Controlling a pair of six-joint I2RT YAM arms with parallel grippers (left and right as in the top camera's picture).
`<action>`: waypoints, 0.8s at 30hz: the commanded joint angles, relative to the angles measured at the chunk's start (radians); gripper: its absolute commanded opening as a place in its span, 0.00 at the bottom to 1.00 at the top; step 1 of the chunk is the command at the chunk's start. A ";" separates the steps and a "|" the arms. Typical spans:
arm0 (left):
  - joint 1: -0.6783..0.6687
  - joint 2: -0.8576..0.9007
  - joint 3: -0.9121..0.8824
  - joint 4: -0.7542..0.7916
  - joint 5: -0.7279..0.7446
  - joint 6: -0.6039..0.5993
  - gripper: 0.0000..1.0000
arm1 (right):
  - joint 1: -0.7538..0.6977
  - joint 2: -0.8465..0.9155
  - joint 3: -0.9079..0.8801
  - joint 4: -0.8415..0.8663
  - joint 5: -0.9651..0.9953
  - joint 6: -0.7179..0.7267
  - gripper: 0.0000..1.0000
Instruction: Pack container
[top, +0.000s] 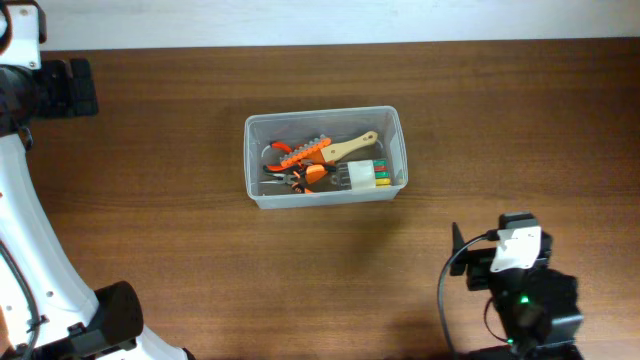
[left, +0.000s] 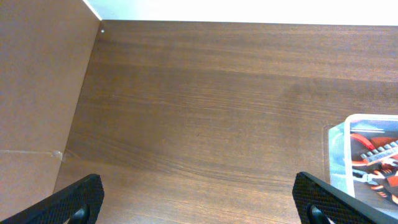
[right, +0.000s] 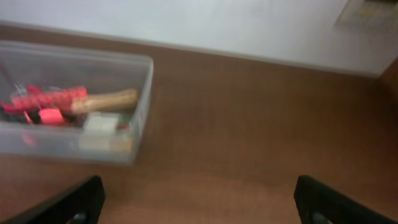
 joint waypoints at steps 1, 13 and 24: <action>0.004 -0.008 0.002 -0.001 0.008 -0.016 0.99 | -0.005 -0.084 -0.108 0.060 0.016 0.066 0.98; 0.004 -0.008 0.002 0.000 0.008 -0.016 0.99 | -0.005 -0.257 -0.271 0.101 0.074 0.078 0.98; 0.004 -0.008 0.002 0.000 0.008 -0.016 0.99 | -0.005 -0.304 -0.306 0.100 0.080 0.078 0.98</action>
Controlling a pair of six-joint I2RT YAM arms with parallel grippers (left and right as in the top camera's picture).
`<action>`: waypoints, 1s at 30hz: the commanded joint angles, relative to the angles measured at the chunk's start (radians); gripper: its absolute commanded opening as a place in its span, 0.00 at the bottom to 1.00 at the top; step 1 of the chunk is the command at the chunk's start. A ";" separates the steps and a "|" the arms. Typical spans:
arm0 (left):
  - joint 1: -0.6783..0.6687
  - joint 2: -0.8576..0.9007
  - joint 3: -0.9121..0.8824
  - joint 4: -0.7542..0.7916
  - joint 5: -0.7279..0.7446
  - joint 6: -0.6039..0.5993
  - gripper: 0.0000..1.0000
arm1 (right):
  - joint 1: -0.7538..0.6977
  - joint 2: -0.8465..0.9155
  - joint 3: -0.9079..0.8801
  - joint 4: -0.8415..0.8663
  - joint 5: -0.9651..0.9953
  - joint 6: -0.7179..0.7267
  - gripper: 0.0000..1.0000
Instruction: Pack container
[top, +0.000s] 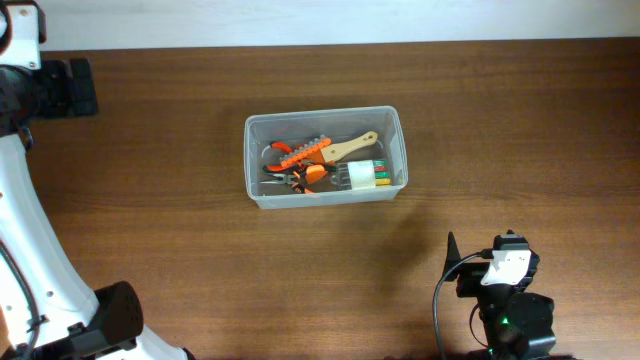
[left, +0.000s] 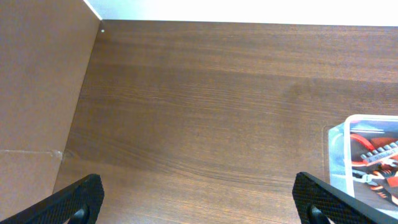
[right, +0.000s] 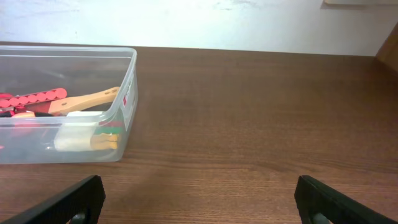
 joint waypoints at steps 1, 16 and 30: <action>0.004 -0.008 0.002 0.000 0.008 -0.013 0.99 | -0.005 -0.012 -0.014 0.002 0.025 0.005 0.98; 0.004 -0.008 0.002 0.000 0.008 -0.013 0.99 | -0.005 -0.010 -0.066 0.004 0.024 0.005 0.98; -0.011 -0.045 -0.027 0.000 0.008 -0.013 0.99 | -0.005 -0.010 -0.066 0.004 0.024 0.005 0.98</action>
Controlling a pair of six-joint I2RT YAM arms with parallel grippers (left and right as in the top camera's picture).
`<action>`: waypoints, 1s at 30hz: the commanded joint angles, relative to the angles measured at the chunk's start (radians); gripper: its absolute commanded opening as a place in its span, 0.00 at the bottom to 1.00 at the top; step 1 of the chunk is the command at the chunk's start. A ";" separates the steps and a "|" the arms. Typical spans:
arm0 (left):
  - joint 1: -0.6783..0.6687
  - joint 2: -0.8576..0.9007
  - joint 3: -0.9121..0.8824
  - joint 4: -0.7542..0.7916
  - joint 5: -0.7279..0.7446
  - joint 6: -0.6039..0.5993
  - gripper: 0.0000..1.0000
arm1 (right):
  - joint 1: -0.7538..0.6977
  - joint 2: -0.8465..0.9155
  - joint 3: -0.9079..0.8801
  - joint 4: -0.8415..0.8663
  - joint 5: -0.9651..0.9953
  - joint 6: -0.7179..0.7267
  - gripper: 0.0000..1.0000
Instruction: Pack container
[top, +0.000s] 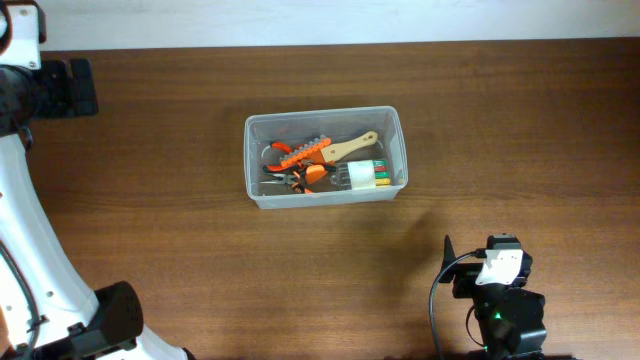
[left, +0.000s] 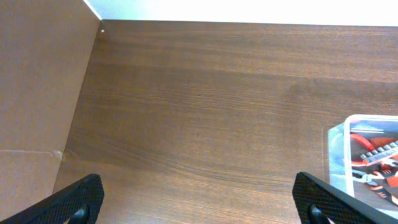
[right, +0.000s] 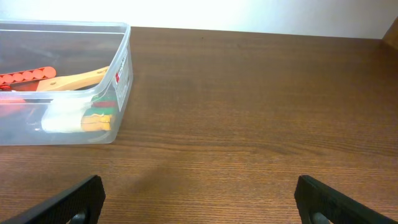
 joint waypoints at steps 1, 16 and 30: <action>-0.019 -0.068 -0.056 -0.001 0.008 -0.013 0.99 | -0.005 -0.010 -0.008 0.000 0.019 0.005 0.99; -0.278 -0.903 -1.246 0.954 -0.099 0.051 0.99 | -0.005 -0.010 -0.008 0.000 0.019 0.005 0.98; -0.317 -1.542 -2.148 1.320 -0.099 0.051 0.99 | -0.005 -0.010 -0.008 0.000 0.019 0.005 0.98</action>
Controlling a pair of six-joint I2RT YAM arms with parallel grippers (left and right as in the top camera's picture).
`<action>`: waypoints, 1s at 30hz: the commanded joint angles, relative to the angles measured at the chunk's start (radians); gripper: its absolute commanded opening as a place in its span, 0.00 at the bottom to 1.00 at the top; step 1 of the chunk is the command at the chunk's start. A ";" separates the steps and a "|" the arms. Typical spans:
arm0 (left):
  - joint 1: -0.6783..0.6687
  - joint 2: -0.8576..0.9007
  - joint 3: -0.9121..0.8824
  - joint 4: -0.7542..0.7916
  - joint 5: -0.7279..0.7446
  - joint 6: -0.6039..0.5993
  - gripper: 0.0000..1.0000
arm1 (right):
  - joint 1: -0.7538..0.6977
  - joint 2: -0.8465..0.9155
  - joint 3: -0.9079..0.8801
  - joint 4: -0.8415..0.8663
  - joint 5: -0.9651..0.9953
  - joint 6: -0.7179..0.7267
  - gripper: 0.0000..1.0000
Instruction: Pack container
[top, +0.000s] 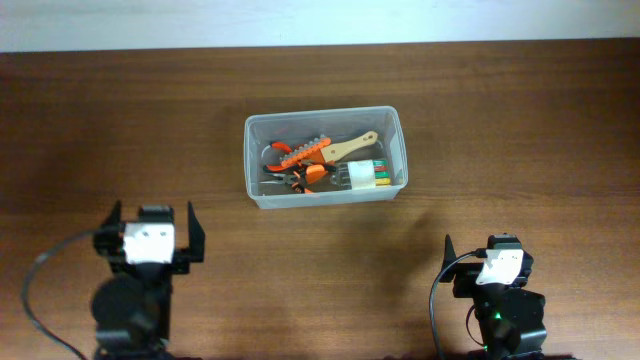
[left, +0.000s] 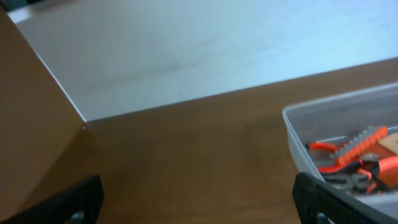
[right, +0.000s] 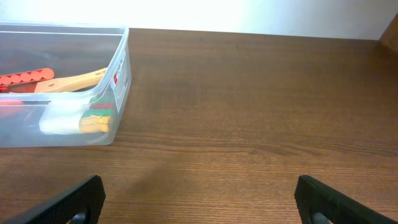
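Observation:
A clear plastic container stands mid-table holding orange pliers, a wooden-handled tool and a white pack with coloured ends. My left gripper sits near the front left, open and empty, facing the container from some way off. In the left wrist view that gripper has only bare wood between its fingertips. My right gripper rests front right, also open and empty. From the right wrist the container lies far left and the gripper is over bare table.
The dark wooden table runs back to a white wall. A brown side panel stands at the left of the left wrist view.
My left arm was stretched along the far left edge with its gripper at the back corner; now it is folded at the front left, facing the container. The right arm barely shifted.
The right gripper was open just in front and to the right of the packed container, then further back toward the front edge, where it has stayed. The left arm stayed extended at the far left until now, when it sits at the front left.

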 joint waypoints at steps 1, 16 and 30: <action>-0.020 -0.105 -0.142 0.063 -0.005 0.012 0.99 | -0.005 -0.009 -0.006 -0.004 0.012 0.005 0.98; -0.027 -0.304 -0.382 0.094 0.004 0.012 0.99 | -0.005 -0.009 -0.006 -0.004 0.012 0.005 0.98; -0.026 -0.348 -0.396 0.098 0.037 0.012 0.99 | -0.005 -0.009 -0.006 -0.004 0.012 0.005 0.98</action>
